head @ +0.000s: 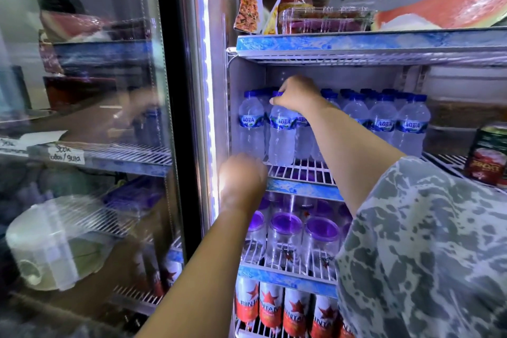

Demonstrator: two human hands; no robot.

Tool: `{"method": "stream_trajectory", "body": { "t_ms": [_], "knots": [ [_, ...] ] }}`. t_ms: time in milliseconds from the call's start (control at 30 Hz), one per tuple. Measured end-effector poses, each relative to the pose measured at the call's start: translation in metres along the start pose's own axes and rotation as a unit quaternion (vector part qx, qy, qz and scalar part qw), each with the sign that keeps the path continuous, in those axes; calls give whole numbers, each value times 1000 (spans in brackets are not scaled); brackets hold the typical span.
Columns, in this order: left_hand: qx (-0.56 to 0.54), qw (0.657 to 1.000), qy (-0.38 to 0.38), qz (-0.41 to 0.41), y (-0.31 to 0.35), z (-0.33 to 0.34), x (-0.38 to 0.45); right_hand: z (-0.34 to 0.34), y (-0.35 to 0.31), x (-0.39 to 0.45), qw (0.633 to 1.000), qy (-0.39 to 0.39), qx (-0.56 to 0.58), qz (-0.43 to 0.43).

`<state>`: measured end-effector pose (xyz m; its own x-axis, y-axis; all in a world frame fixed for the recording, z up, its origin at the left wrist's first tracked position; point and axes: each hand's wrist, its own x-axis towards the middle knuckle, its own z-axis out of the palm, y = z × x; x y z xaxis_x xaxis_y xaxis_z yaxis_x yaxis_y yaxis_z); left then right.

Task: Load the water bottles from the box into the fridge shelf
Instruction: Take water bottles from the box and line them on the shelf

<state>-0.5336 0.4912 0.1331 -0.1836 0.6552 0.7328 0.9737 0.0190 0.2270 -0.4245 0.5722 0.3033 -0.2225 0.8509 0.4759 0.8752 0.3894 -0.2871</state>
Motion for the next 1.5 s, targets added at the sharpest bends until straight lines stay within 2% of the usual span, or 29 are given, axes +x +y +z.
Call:
{"method": "stream_trajectory", "body": {
  "t_ms": [267,700,833,1067,1233,1367,1500],
  "knots": [
    [-11,1000,-9,-6,-1,1,1,-1,-7,-5,996,19,86,5],
    [-18,999,-25,-11,0,-2,1,13,-11,-6,992,48,113,-15],
    [-20,999,-32,-10,0,-4,1,10,-13,-5,995,16,93,16],
    [-15,999,-40,-6,0,-5,0,7,-13,-8,996,17,89,16],
    [-9,1000,-25,5,0,-7,1,8,-8,-18,990,44,134,12],
    [-1,998,-59,3,0,-10,3,7,0,-35,983,53,176,10],
    [-100,993,-61,-25,10,-16,6,-2,17,-76,967,78,239,36]
  ]
}}
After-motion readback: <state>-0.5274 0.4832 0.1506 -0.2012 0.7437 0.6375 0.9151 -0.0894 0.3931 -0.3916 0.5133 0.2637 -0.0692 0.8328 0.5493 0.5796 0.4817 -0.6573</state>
